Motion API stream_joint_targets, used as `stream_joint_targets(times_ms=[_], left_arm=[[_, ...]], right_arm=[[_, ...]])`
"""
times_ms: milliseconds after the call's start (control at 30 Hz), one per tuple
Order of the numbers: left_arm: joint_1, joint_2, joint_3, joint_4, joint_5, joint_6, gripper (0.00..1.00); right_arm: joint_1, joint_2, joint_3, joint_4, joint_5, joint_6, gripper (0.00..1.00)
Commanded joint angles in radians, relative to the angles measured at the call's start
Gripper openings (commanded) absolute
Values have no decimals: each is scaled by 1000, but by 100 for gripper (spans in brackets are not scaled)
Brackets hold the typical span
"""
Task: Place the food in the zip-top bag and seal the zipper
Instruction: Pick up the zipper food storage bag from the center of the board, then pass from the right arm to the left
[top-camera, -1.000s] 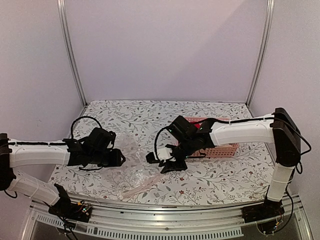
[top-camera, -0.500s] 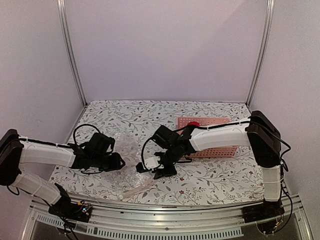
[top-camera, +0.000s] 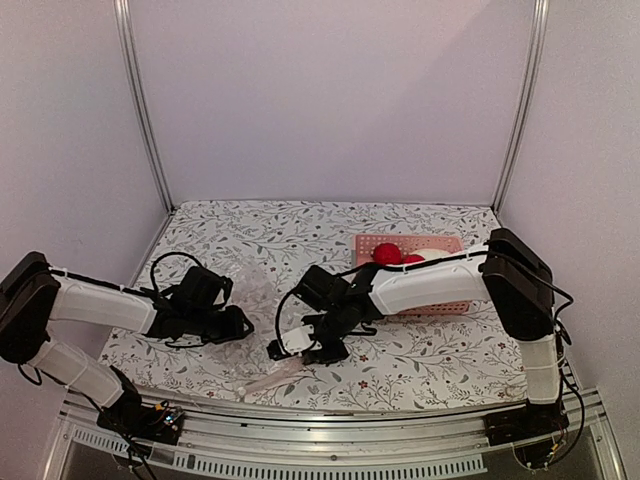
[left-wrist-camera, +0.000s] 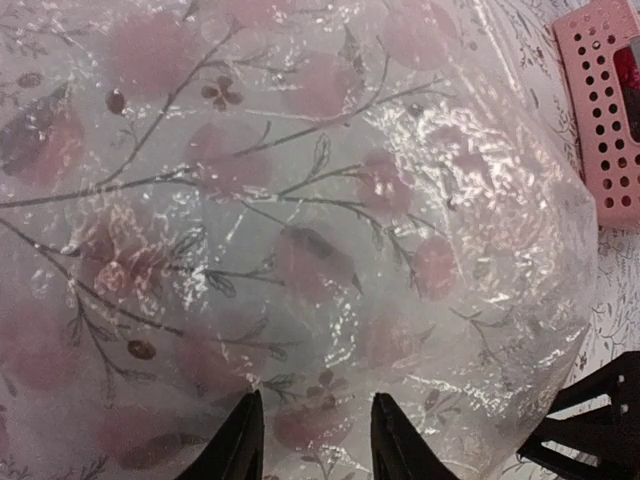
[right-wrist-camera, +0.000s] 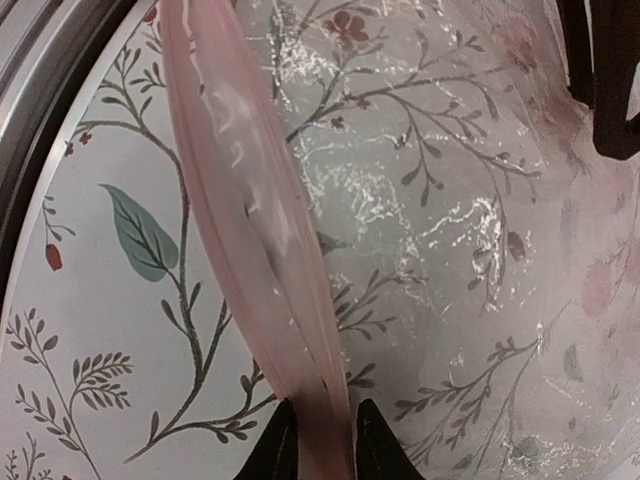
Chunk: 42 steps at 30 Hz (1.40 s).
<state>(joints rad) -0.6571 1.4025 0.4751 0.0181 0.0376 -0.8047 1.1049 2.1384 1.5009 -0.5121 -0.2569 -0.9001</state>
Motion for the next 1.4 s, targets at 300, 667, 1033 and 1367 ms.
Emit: stream_joint_targets(times_ms=[300, 667, 1033, 1367], left_arm=[[17, -85, 32, -100, -103, 75, 39], [19, -522, 319, -286, -311, 372, 57], [-20, -474, 539, -535, -45, 483, 58], [-148, -331, 625, -655, -19, 556, 58]], right_arm=[[26, -138, -26, 136, 177, 87, 0], [-7, -324, 55, 181, 293, 199, 0], [-7, -311, 154, 149, 357, 145, 0], [-7, -319, 171, 147, 388, 123, 0]])
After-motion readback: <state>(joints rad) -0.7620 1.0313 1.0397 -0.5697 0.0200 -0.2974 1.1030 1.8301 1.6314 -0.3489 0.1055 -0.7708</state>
